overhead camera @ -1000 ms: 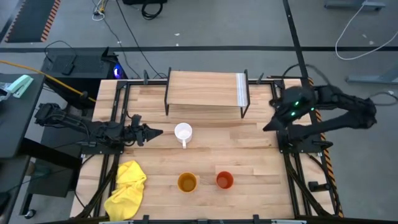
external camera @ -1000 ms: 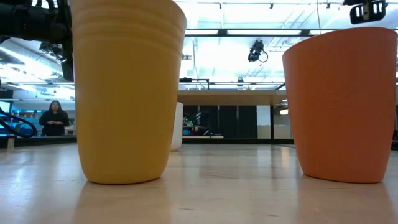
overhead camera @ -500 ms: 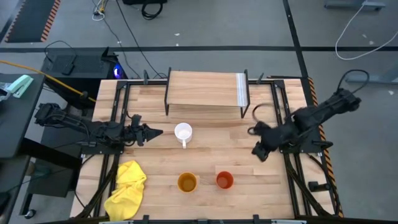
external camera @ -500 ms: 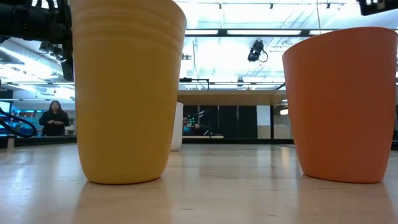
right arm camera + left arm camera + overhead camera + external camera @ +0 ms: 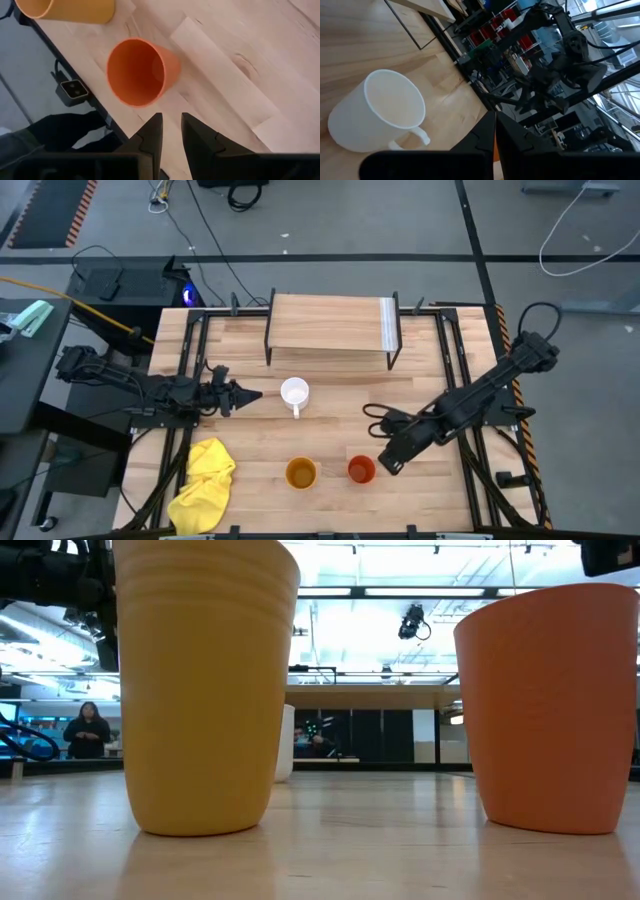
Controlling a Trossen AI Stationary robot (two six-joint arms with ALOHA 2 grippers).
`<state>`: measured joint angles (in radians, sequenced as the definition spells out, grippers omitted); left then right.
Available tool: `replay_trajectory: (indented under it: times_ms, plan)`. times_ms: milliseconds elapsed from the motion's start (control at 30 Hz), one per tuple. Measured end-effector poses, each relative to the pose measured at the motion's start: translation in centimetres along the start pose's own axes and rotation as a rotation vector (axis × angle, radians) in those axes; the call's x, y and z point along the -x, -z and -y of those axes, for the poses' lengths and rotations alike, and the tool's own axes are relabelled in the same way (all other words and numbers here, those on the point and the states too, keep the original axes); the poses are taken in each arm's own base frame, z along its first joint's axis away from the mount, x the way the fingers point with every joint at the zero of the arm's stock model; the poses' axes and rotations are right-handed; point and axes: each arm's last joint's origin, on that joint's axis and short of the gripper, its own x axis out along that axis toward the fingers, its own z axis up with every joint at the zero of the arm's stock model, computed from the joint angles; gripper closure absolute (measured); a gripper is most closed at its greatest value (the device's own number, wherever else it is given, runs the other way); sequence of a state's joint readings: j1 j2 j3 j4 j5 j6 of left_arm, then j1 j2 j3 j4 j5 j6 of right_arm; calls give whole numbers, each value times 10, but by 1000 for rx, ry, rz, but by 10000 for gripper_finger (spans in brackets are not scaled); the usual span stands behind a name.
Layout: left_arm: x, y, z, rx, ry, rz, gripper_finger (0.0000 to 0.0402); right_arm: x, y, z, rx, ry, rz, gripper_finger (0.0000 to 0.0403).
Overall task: Stack small to large cups/mugs on shelf
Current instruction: Put the orange cup on the shelf
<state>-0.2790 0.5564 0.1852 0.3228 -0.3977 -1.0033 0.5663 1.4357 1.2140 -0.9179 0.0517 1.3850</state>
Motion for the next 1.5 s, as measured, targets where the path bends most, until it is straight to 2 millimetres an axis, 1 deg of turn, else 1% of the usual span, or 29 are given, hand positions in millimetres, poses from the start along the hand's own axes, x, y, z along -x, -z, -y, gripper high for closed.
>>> replay_trajectory:
  times_ms: [133, 200, 333, 433, 533, 600, 767, 1033, 1167, 1333, 1500]
  plan:
    - [0, 0, 0, 2, 0, 0, 375, -2, -3, -17, 16, -9, 3, 325]
    - [0, 0, 0, 0, 0, 0, 375, -3, -5, -25, 32, 13, 14, 325]
    - [0, 0, 0, -4, -3, -3, 379, -15, -9, -28, 57, 160, 0, 326]
    - [0, 0, -1, -7, -6, -4, 383, -26, -14, -32, 81, 172, -3, 326]
    - [0, 0, -1, -7, -5, -5, 382, -38, -19, -32, 101, 208, -12, 326]
    - [0, 0, -1, -3, -4, -6, 379, -41, -21, -32, 103, 217, -15, 326]
    - [0, 0, -1, 3, -4, -6, 374, -48, -21, -38, 131, 172, -11, 326]
    - [0, 1, -1, 3, -2, -10, 385, -55, -20, -35, 104, 190, -25, 326]
    - [0, 2, -1, 0, 4, -33, 383, -58, -19, -34, 104, 183, -33, 326]
    - [0, 1, -1, 0, 4, -32, 377, -58, -19, -34, 112, 184, -34, 326]
    - [0, 2, -1, -3, -1, -36, 383, -58, -20, -36, 119, 168, -30, 326]
